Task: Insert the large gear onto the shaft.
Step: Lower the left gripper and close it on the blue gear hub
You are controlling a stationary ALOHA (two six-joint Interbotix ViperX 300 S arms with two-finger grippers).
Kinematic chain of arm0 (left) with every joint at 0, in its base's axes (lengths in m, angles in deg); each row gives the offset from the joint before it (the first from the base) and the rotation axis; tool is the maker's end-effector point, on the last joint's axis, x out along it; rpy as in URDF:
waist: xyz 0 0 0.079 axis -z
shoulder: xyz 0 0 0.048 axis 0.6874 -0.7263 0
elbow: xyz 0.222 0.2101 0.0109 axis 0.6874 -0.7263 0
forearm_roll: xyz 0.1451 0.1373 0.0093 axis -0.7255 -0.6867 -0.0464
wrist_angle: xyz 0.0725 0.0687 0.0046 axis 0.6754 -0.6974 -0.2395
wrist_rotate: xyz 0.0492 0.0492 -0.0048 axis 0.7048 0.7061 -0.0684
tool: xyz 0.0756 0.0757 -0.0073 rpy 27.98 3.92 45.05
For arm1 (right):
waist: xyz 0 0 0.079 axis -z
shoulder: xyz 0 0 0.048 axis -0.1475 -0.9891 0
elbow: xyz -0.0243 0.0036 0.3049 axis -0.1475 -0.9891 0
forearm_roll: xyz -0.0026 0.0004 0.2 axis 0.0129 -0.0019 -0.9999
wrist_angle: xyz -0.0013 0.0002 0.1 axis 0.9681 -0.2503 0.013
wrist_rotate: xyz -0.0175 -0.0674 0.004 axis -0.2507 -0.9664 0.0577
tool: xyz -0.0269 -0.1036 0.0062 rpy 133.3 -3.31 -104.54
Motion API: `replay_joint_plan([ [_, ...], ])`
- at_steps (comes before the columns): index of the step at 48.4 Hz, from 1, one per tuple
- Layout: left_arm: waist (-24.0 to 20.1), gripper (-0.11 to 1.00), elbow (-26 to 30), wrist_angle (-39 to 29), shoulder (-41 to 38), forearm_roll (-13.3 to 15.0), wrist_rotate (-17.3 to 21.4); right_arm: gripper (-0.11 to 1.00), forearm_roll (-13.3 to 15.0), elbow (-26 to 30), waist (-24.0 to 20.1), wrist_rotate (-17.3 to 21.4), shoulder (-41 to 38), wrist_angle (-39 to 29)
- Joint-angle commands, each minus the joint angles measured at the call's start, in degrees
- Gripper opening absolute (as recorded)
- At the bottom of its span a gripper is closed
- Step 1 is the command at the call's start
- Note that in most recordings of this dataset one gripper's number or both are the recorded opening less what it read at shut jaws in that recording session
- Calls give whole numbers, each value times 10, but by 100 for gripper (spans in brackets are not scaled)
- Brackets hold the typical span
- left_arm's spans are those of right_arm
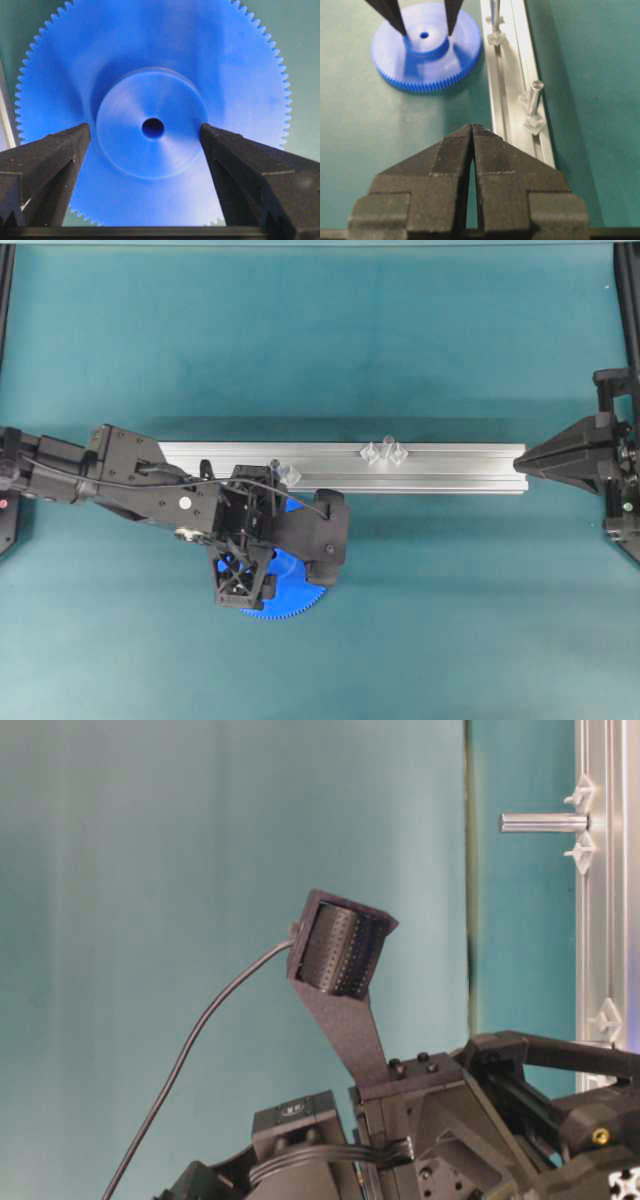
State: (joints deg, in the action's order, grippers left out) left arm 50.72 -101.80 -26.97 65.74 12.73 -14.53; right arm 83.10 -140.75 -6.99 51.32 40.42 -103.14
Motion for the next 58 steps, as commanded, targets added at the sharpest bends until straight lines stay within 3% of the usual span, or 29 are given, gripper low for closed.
replay_joint_plan([
  [1,3,92,15,2,6,-1,0,9,0,4,1,4,-3,5],
  [38,4,92,12,-1,-4,-1,-4,9,0,2,1,5,-3,4],
  [58,24,92,17,2,-18,-1,-26,9,-1,-2,0,5,-3,4],
])
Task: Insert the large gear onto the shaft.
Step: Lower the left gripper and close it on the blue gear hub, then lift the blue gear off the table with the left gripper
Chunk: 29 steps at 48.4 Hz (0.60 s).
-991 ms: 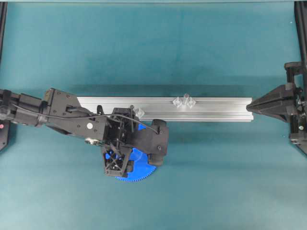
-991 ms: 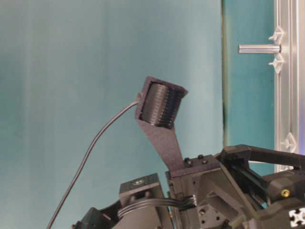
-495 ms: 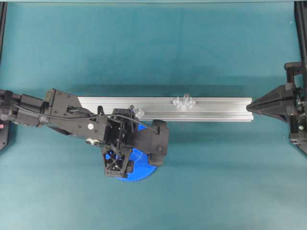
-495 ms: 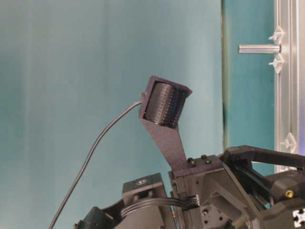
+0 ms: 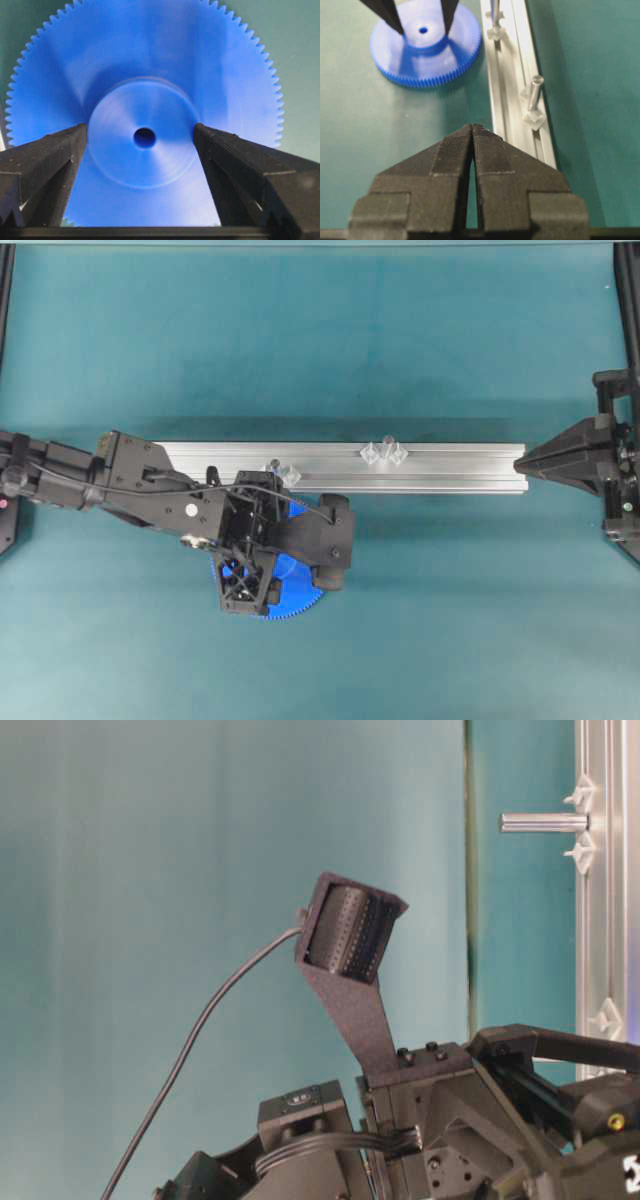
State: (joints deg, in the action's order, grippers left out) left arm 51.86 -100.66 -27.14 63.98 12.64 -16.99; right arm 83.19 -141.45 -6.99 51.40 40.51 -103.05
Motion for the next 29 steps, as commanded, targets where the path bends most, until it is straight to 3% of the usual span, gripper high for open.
replay_joint_plan([
  [1,13,92,6,4,0,0,-3,9,-2,4,1,4,-3,4],
  [29,13,92,-10,2,-2,0,-9,9,-2,0,0,4,16,1],
])
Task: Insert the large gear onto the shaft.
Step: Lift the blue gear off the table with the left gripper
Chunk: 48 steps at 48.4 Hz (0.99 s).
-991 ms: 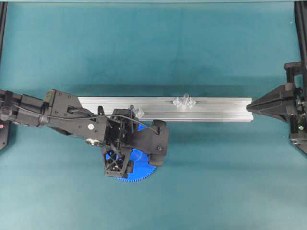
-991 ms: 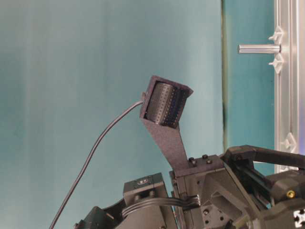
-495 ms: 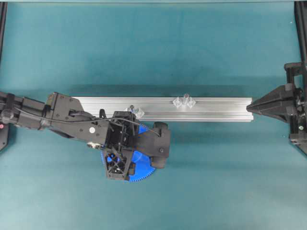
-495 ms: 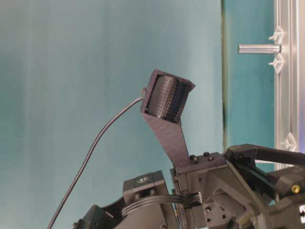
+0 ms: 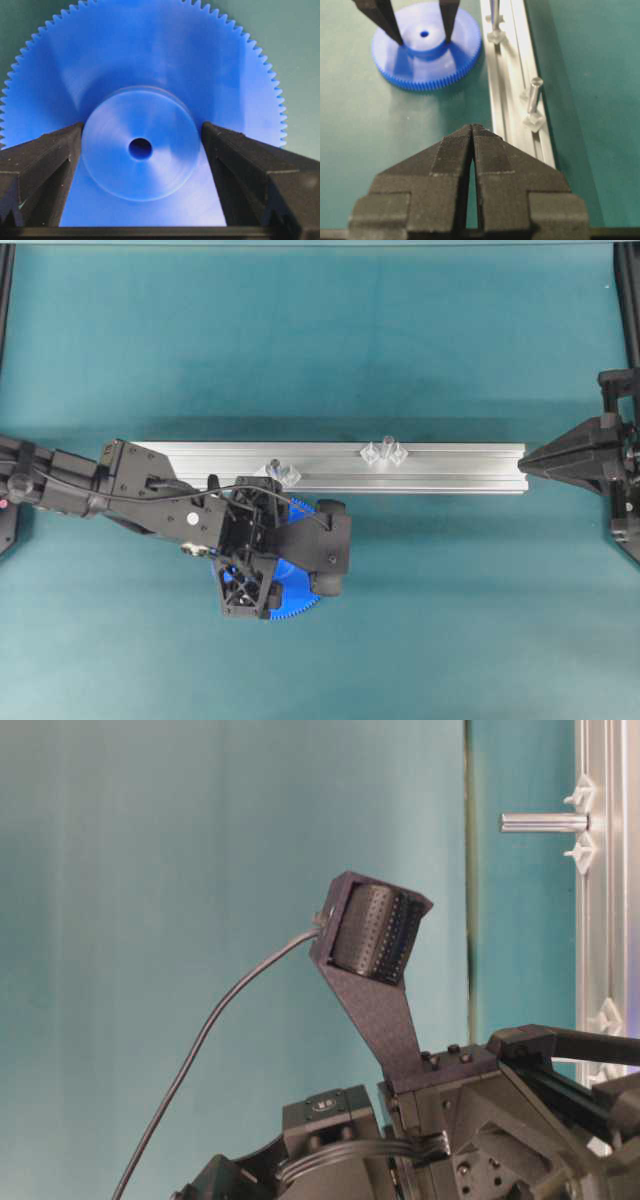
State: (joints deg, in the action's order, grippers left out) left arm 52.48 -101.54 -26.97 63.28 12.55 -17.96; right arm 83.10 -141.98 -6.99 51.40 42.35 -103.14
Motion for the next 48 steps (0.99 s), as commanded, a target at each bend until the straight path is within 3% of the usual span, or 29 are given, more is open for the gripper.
replay_joint_plan([
  [1,7,92,-2,-1,5,1,1,9,-1,4,0,4,-2,2],
  [17,7,90,-16,0,5,1,1,9,-1,4,1,4,-2,2],
  [27,7,79,-16,0,4,1,6,9,0,4,1,4,-3,1],
  [48,7,79,-7,-1,13,1,40,9,-1,3,0,4,-3,2],
])
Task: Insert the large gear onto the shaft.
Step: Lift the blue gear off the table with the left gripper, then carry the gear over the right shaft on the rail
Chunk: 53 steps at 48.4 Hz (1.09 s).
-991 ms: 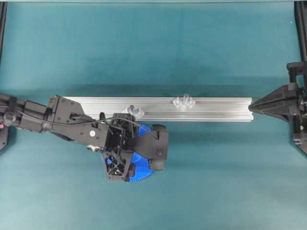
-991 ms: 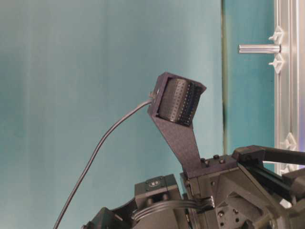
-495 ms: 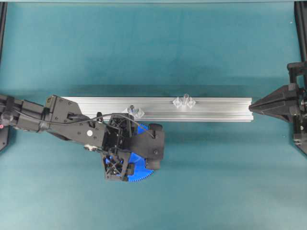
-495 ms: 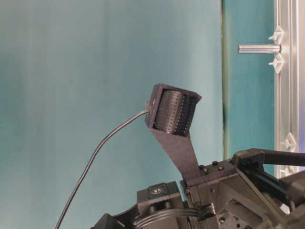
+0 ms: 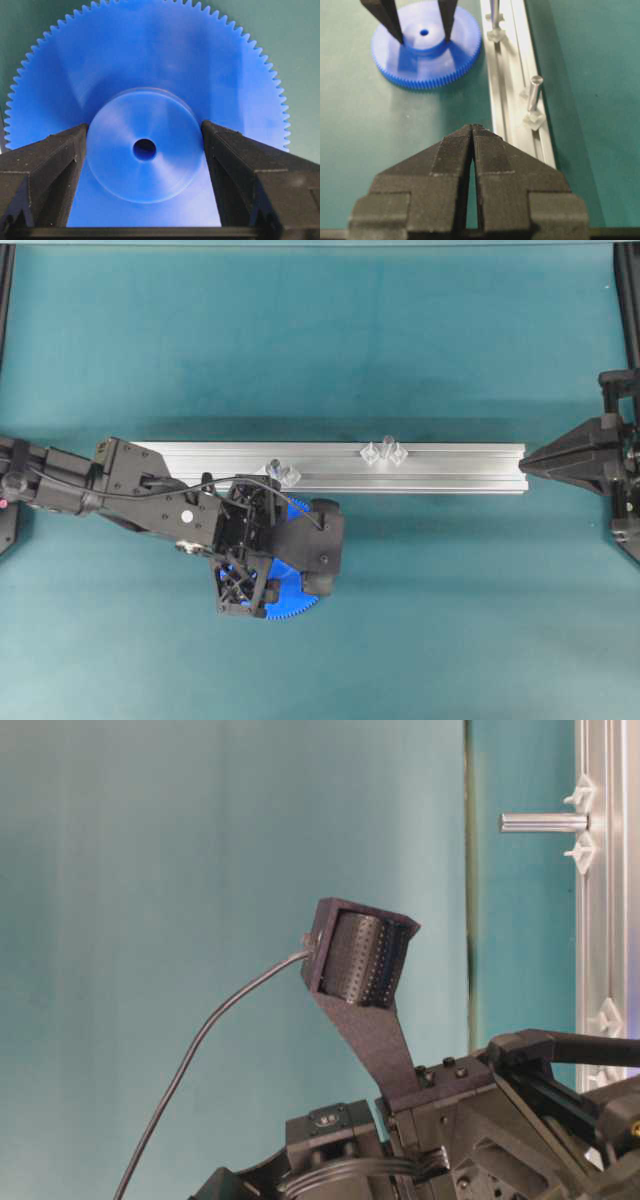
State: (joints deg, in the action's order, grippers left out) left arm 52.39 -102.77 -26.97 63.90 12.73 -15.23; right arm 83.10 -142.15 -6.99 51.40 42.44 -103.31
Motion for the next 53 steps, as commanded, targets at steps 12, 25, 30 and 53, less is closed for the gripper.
replay_joint_plan([
  [12,8,79,11,-16,27,-1,25,9,-1,2,1,4,-3,3],
  [25,8,79,35,-47,40,-1,33,9,-1,-4,1,4,4,3],
  [30,8,79,51,-60,40,-1,53,9,-1,-5,1,4,7,3],
  [53,3,79,92,-69,54,-2,78,9,-1,-8,0,4,11,2],
])
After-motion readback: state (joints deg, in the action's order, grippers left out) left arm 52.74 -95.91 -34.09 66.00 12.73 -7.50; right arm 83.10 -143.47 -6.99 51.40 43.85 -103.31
